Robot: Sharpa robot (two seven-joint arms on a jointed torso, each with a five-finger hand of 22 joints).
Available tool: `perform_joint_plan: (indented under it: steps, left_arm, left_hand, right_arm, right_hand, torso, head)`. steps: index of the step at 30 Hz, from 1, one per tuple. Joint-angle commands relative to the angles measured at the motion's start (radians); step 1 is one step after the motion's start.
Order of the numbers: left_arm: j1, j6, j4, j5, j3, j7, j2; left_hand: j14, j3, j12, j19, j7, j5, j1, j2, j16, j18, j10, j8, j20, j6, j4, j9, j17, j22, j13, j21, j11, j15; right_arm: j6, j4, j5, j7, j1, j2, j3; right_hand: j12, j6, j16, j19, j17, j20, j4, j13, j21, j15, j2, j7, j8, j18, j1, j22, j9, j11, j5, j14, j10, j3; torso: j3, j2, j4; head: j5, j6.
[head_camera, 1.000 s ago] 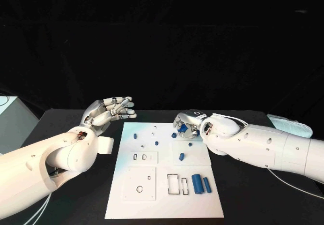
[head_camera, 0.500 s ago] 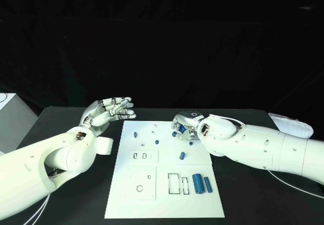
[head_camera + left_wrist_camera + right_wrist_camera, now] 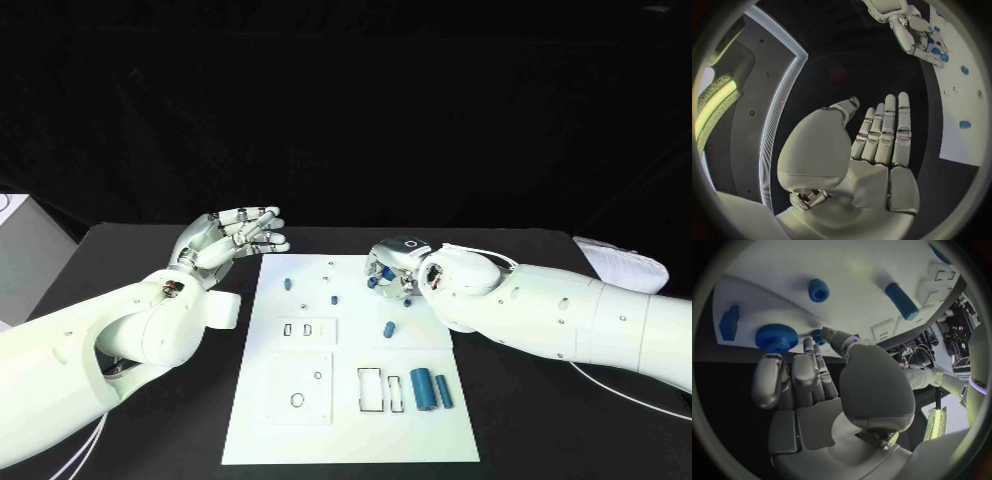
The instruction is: Assemble the parts on the task board
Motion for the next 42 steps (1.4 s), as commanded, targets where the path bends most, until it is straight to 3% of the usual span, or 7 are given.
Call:
perform_joint_plan:
  steps: [1,6,19,25,28,36,42]
  left_arm:
    - [0.000,0.018,0.002,-0.007,0.001,0.002,0.002]
    - [0.000,0.014,-0.002,-0.008,0.001,-0.003,0.003]
    - [0.000,0.001,-0.006,-0.007,0.002,-0.012,0.003]
    - [0.000,0.002,-0.007,-0.007,0.002,-0.014,0.003]
    - [0.000,0.003,-0.009,-0.006,0.002,-0.015,0.002]
    - [0.000,0.005,-0.014,-0.006,0.002,-0.014,0.001]
    - [0.000,0.006,-0.013,-0.006,0.002,-0.014,0.002]
  left_hand:
    - [-0.006,0.005,-0.005,-0.007,0.024,-0.004,0.002,-0.009,0.003,0.011,0.005,0.004,-0.001,0.007,0.000,-0.001,0.001,0.001,-0.001,0.005,0.001,0.001]
    - [-0.011,0.012,-0.006,-0.009,0.024,-0.004,0.006,-0.008,0.008,0.011,0.006,0.004,-0.001,0.008,-0.005,-0.001,0.005,0.002,-0.001,0.007,0.001,0.001]
    - [-0.031,0.045,-0.014,-0.014,0.027,-0.003,0.023,-0.005,0.028,0.011,0.004,0.002,-0.003,0.007,-0.030,-0.003,0.020,0.006,-0.003,0.017,0.003,0.001]
    - [-0.033,0.050,-0.015,-0.015,0.028,-0.003,0.025,-0.006,0.031,0.010,0.004,0.001,-0.004,0.007,-0.034,-0.003,0.022,0.008,-0.003,0.019,0.003,0.001]
    - [-0.033,0.050,-0.015,-0.015,0.028,-0.003,0.025,-0.006,0.031,0.010,0.004,0.001,-0.004,0.007,-0.034,-0.003,0.022,0.008,-0.003,0.019,0.003,0.001]
    - [-0.035,0.057,-0.016,-0.016,0.028,-0.003,0.026,-0.006,0.035,0.010,0.005,0.001,-0.004,0.007,-0.039,-0.003,0.024,0.009,-0.003,0.022,0.003,0.001]
    - [-0.036,0.059,-0.016,-0.016,0.028,-0.003,0.027,-0.006,0.036,0.010,0.005,0.001,-0.005,0.008,-0.040,-0.004,0.025,0.010,-0.003,0.023,0.003,0.001]
  right_arm:
    - [0.016,0.000,-0.021,-0.014,-0.001,0.002,0.000]
    - [-0.015,0.002,-0.007,-0.012,-0.001,0.004,0.000]
    - [-0.109,0.018,0.040,0.001,-0.004,0.001,0.001]
    - [-0.129,0.016,0.045,-0.001,-0.004,0.003,0.001]
    - [-0.164,0.019,0.043,-0.008,-0.004,0.004,0.001]
    - [-0.228,0.020,0.011,-0.038,-0.004,0.025,0.005]
    - [-0.252,-0.015,-0.021,-0.058,-0.002,0.065,0.007]
  right_hand:
    - [0.004,0.011,0.009,0.002,0.001,-0.003,0.009,0.002,0.002,0.000,0.001,-0.002,0.008,-0.008,0.000,0.002,0.003,-0.002,0.000,0.007,0.013,0.002]
    - [0.004,0.039,0.026,0.004,0.002,-0.006,0.045,0.003,0.001,-0.003,0.015,-0.003,0.027,-0.009,-0.023,0.005,0.017,-0.004,0.070,0.000,0.039,0.006]
    - [0.007,0.077,0.056,0.015,0.027,-0.019,0.061,0.010,0.020,-0.015,0.031,-0.019,0.058,-0.014,-0.020,0.036,0.044,-0.021,0.101,0.002,0.093,0.012]
    - [0.006,0.084,0.071,0.022,0.045,-0.022,0.062,0.011,0.033,-0.019,0.038,-0.024,0.066,-0.018,-0.015,0.056,0.053,-0.026,0.100,0.006,0.104,0.014]
    - [0.003,0.093,0.090,0.030,0.065,-0.028,0.049,0.012,0.050,-0.024,0.063,-0.031,0.082,-0.022,0.013,0.081,0.070,-0.032,0.064,0.010,0.118,0.035]
    - [0.002,0.094,0.096,0.032,0.071,-0.029,0.041,0.012,0.054,-0.025,0.063,-0.032,0.087,-0.023,0.021,0.088,0.077,-0.033,0.065,0.011,0.120,0.041]
    - [0.001,0.095,0.099,0.033,0.076,-0.029,0.037,0.011,0.058,-0.025,0.059,-0.032,0.089,-0.024,0.022,0.093,0.081,-0.033,0.066,0.011,0.121,0.042]
  torso:
    - [-0.0003,0.004,-0.0005]
    - [-0.0005,0.006,0.0012]
    - [-0.0009,0.011,0.0007]
    - [-0.0020,0.013,0.0019]
    - [-0.0021,0.014,0.0019]
    - [-0.0040,0.015,0.0031]
    - [-0.0055,0.019,0.0053]
  head:
    - [0.000,0.001]
    - [-0.001,0.001]
    - [-0.003,0.003]
    - [-0.004,0.006]
    - [-0.004,0.009]
    - [-0.003,0.019]
    - [-0.018,0.027]
